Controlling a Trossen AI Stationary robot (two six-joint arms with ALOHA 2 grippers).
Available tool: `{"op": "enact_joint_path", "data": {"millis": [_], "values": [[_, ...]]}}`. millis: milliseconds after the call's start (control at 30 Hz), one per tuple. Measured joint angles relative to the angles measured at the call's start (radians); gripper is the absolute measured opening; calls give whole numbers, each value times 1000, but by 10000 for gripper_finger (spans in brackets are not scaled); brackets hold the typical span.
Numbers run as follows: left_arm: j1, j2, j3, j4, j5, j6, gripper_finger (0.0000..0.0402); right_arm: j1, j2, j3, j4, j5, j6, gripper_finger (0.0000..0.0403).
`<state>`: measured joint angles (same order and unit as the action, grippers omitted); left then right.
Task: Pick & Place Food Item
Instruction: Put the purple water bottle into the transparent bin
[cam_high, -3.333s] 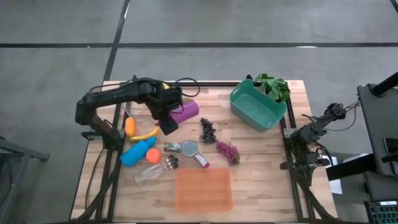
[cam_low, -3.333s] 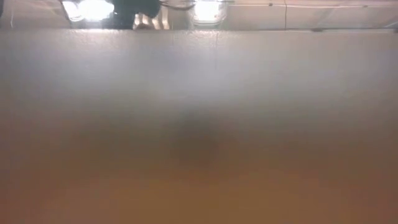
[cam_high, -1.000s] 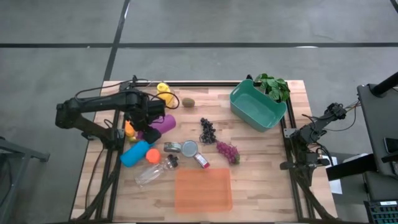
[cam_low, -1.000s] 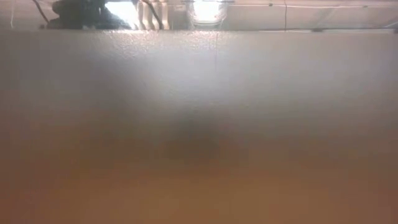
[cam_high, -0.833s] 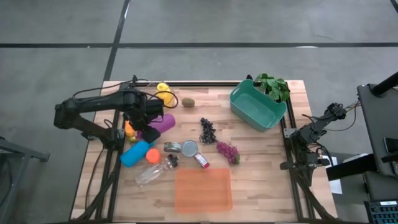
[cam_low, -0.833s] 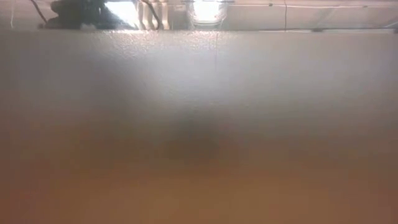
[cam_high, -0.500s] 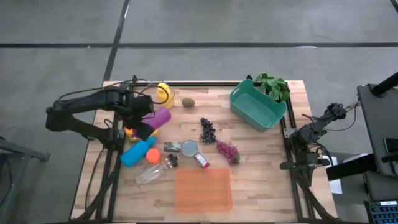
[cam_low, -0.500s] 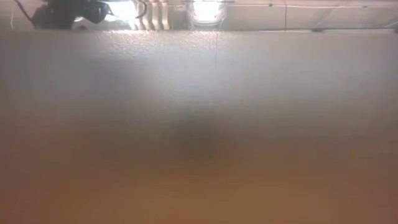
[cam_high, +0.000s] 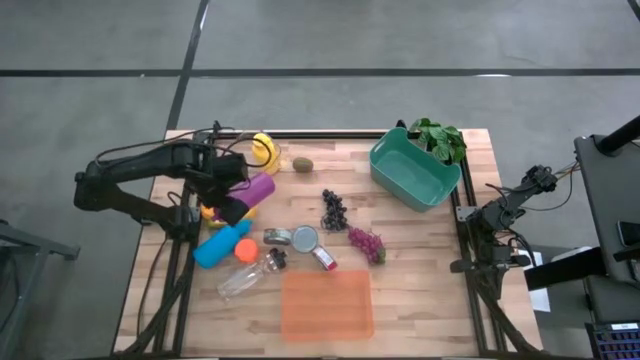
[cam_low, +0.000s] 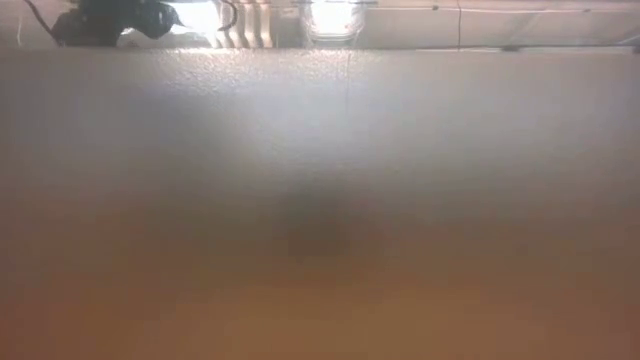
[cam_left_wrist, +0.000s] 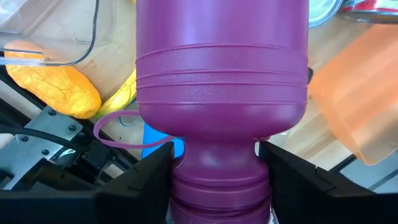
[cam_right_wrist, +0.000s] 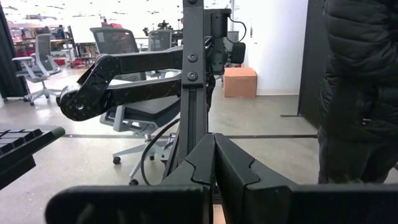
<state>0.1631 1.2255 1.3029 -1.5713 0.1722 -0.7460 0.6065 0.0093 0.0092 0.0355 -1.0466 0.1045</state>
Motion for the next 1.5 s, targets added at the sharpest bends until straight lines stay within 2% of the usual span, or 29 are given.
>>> {"op": "enact_joint_path", "data": {"millis": [233, 433, 633, 1033, 1200, 1500], "values": [[2, 124, 0, 1, 7, 88, 214, 0, 0, 0, 0, 0, 0, 8], [2, 246, 0, 1, 88, 196, 214, 0, 0, 0, 0, 0, 0, 8], [18, 327, 0, 0, 105, 247, 214, 0, 0, 0, 0, 0, 0, 8], [64, 357, 0, 0, 118, 235, 214, 0, 0, 0, 0, 0, 0, 8], [67, 348, 0, 1, 162, 243, 214, 0, 0, 0, 0, 0, 0, 8], [67, 343, 0, 0, 158, 245, 214, 0, 0, 0, 0, 0, 0, 8]]}}
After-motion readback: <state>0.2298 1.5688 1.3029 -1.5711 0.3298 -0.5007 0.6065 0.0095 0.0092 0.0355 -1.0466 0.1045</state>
